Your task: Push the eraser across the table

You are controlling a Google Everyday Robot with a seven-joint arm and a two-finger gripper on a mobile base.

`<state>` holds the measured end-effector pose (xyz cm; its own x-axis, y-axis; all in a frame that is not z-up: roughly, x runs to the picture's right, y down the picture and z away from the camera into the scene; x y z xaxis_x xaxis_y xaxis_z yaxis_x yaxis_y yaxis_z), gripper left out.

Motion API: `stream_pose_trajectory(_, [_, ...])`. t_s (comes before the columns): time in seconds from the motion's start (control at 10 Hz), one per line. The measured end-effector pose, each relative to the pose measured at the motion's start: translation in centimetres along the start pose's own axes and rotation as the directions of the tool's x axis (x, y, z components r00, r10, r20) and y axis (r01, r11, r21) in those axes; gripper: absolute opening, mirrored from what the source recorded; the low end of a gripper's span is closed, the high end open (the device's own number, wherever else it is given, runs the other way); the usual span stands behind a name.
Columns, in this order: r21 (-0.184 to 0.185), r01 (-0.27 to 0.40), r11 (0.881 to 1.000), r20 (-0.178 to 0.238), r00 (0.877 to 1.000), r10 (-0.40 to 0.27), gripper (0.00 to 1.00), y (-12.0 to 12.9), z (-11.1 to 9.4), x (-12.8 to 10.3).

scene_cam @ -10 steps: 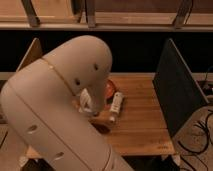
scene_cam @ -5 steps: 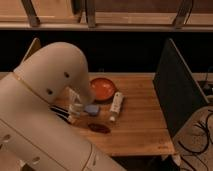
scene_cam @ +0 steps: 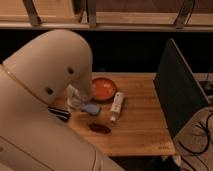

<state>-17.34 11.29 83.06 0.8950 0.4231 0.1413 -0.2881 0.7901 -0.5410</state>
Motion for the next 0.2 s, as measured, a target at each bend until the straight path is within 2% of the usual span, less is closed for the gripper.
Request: stream_pose_trajectory(0.2, [0.07,-0.097,0.993,0.025,0.995,0.095,0.03,-1.8,-3.0,2.6])
